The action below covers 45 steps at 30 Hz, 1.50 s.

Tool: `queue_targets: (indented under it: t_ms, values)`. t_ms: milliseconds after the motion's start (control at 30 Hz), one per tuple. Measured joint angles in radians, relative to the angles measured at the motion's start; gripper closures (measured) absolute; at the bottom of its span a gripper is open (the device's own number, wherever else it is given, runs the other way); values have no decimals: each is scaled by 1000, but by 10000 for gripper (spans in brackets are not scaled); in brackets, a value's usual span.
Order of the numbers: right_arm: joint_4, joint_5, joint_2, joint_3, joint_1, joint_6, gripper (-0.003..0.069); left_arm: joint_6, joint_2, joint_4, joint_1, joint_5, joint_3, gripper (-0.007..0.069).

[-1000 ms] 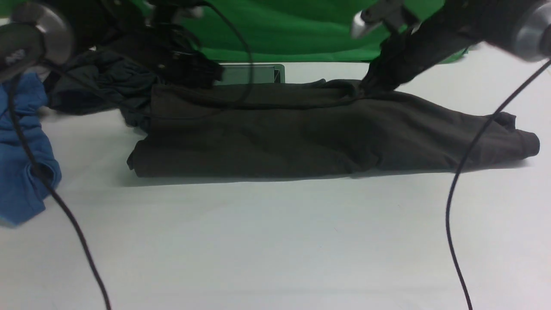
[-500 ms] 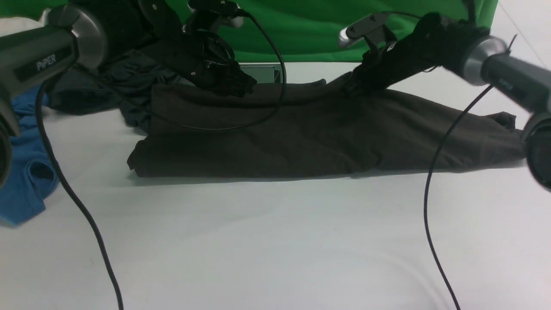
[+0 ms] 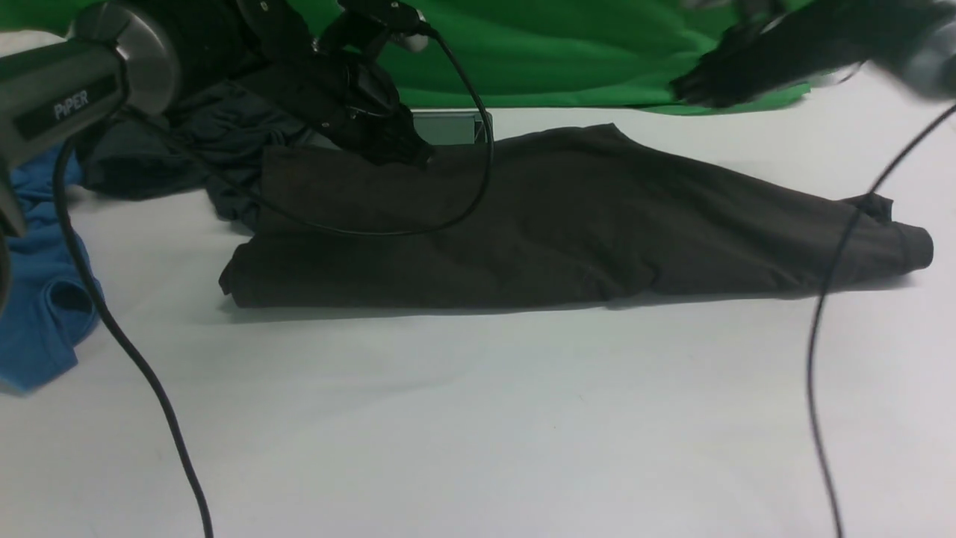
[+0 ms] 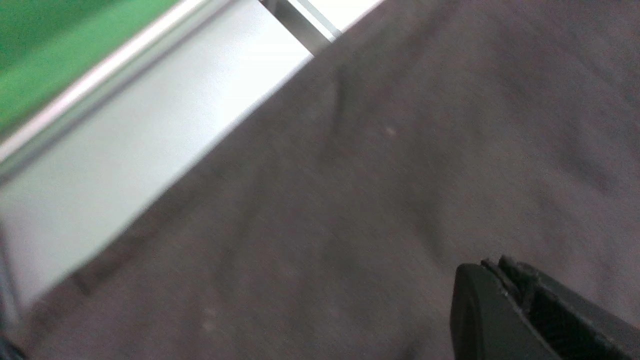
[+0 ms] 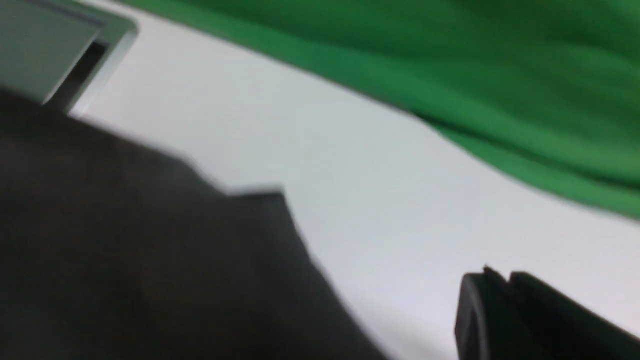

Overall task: Fold a long-sleeved shirt on a white desktop.
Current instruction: 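Fold the black garment in half by bringing its near edge over to the far edge, then pull the folded dark garment lengthwise by its ends to straighten it flat on the table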

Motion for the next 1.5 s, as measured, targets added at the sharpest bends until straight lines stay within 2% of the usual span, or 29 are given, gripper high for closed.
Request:
queue_targets:
  t_ms: [200, 300, 333, 367, 400, 467, 600, 767, 900, 1067, 1200, 1500]
  values:
    - [-48, 261, -156, 61, -54, 8, 619, 8, 22, 13, 0, -25, 0, 608]
    - [-90, 296, -235, 173, -58, 24, 619, 11, 46, 16, 0, -7, 0, 608]
    - [-120, 291, -291, 260, -61, 35, 619, 13, 60, 18, 0, 3, 0, 608]
    - [-124, 291, -298, 260, -62, 36, 619, 13, 63, 18, 0, 6, 0, 608]
    - [-157, 250, -365, 379, -67, 53, 619, 13, 71, 18, 0, 12, 0, 608]
    - [-179, 216, -410, 439, -76, 65, 619, 13, 71, 18, 0, 12, 0, 608]
    - [-214, 55, -540, 634, -137, 102, 616, 13, 47, 18, 0, 14, 0, 608]
    - [-225, 10, -595, 699, -218, 169, 582, 12, -58, 16, 0, 77, 2, 608]
    - [-226, 34, -595, 701, -244, 211, 550, -2, -197, -13, 0, 97, 51, 608]
    - [-224, 65, -595, 707, -245, 236, 514, -6, -468, -53, -6, 12, 251, 608]
    - [-218, 65, -595, 707, -235, 237, 503, -9, -750, -96, -6, -84, 510, 608]
    - [-207, 26, -595, 708, -181, 238, 449, -9, -1124, -126, -6, -251, 889, 608]
